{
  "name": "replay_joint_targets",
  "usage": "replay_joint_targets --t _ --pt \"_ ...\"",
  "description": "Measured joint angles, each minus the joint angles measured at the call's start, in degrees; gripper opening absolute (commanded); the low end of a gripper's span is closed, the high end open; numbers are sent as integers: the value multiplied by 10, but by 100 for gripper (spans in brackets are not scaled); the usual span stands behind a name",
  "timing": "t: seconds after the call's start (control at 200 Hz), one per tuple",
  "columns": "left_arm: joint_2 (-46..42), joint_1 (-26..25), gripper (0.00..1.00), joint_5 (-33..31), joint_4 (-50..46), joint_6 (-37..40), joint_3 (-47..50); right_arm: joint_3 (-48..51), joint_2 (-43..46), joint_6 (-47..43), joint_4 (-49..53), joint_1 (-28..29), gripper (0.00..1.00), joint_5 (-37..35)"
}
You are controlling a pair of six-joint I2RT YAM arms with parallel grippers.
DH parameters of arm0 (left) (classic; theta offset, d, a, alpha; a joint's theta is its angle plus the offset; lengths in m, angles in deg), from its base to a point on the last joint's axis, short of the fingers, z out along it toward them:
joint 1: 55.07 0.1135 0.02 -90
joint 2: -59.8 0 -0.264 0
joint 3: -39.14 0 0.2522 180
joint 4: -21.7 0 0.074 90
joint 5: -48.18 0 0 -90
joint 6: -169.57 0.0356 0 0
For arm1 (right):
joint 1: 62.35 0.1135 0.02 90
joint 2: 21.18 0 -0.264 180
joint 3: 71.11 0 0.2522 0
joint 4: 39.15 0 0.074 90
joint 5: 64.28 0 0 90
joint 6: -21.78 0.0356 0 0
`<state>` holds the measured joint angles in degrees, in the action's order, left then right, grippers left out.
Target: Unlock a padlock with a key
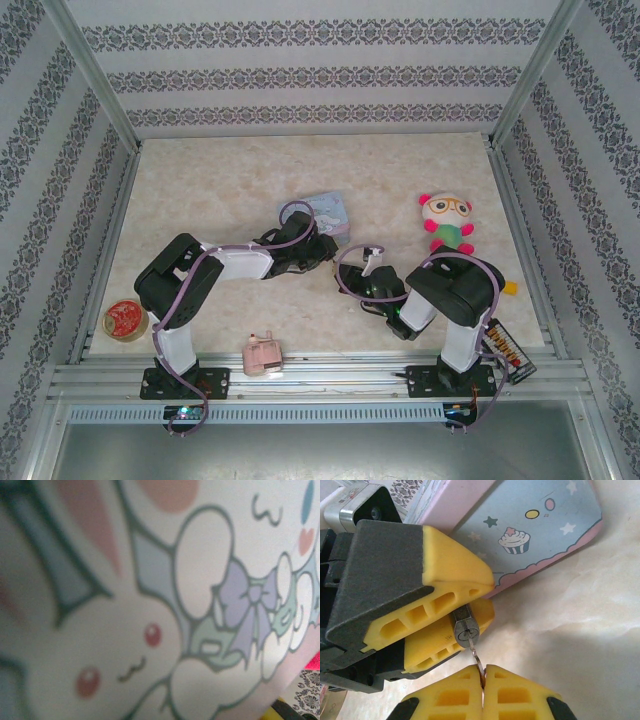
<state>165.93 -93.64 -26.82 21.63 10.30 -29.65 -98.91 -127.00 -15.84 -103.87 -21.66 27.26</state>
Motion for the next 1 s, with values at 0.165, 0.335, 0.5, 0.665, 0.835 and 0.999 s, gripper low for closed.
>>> replay_joint_targets --t 0.165,0.335,0.5,0.665,0.835,0.999 --pt "0 0 16 -1 3 0 2 -3 -8 0 -5 -1 0 9" --pt "0 0 16 -2 5 0 2 -7 -12 0 -5 -7 0 21" --pt "0 1 16 -2 5 0 2 -7 -12 0 -5 -8 0 25" --pt "0 0 16 -2 5 0 2 -7 -12 0 -5 -10 0 26" --pt "0 1 16 -2 9 0 4 -7 -12 0 -5 -15 0 35" --pt "0 1 15 -2 10 0 4 -7 -12 0 -5 -16 0 37"
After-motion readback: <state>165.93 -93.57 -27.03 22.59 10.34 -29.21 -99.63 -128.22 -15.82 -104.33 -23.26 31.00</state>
